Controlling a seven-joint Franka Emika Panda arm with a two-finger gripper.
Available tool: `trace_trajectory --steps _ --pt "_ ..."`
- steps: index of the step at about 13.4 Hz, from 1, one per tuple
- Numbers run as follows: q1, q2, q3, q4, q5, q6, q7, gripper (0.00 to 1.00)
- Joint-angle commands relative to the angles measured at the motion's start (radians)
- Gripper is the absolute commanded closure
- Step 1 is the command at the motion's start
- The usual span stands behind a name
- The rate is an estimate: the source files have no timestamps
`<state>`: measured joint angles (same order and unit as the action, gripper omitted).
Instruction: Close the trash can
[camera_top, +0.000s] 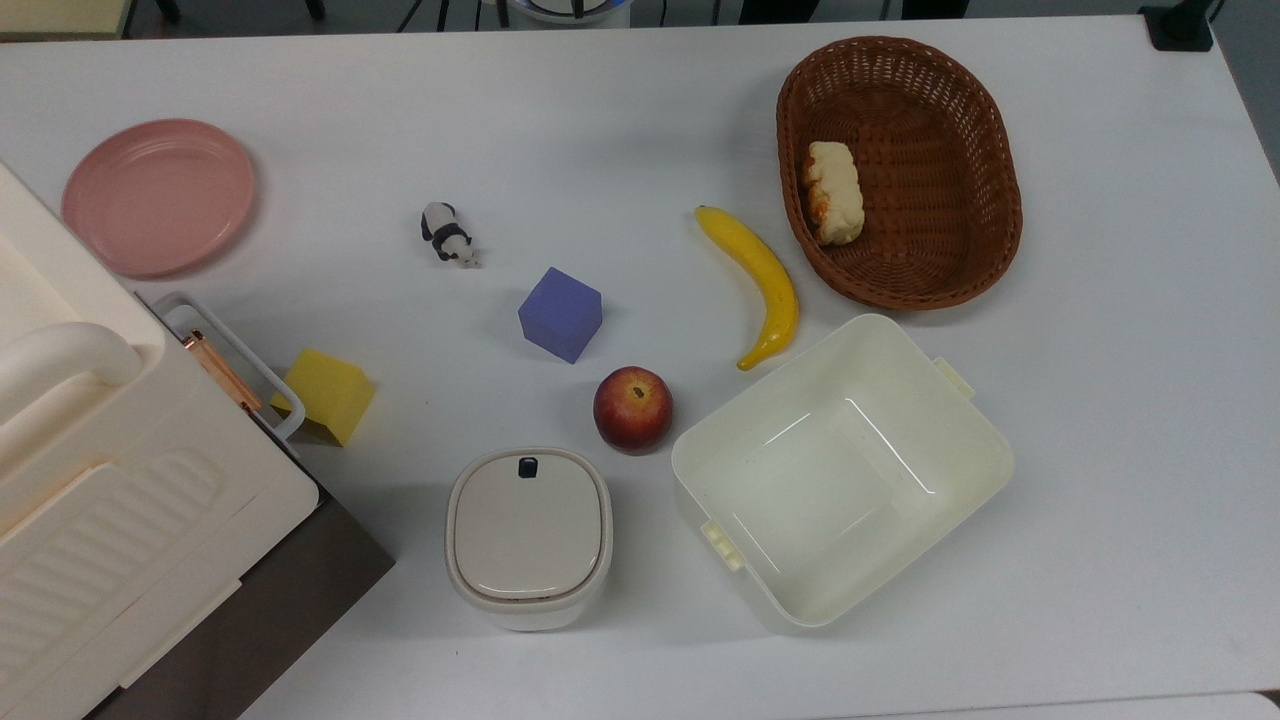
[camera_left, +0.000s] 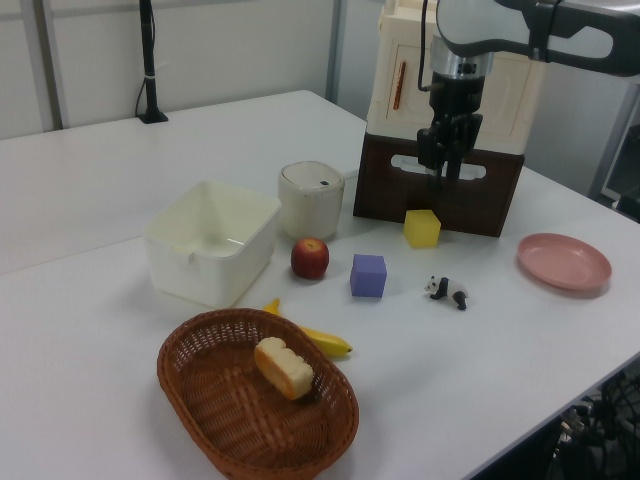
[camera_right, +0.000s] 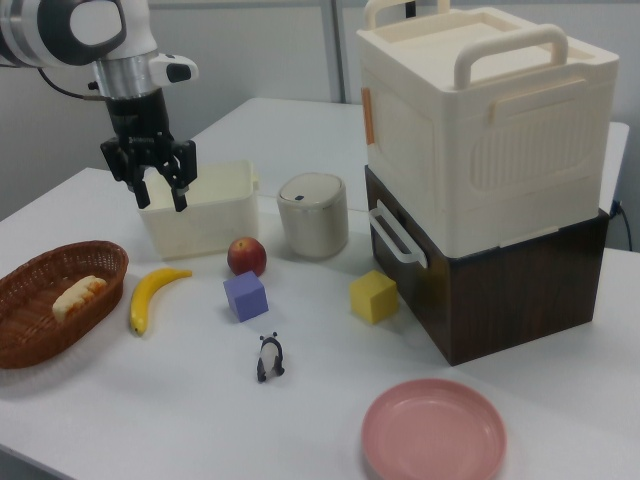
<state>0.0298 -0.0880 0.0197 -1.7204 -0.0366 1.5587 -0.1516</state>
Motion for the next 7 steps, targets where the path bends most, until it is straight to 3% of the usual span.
trace_trajectory --steps 1,4,7 --pt "0.002 -0.009 -0.015 -0.001 -0.006 -0.023 -0.031 0.00" --pt "0.002 -0.015 -0.049 -0.002 0.006 -0.011 -0.046 0.00" --pt "0.010 -0.007 -0.049 -0.002 0.004 -0.011 -0.039 0.00"
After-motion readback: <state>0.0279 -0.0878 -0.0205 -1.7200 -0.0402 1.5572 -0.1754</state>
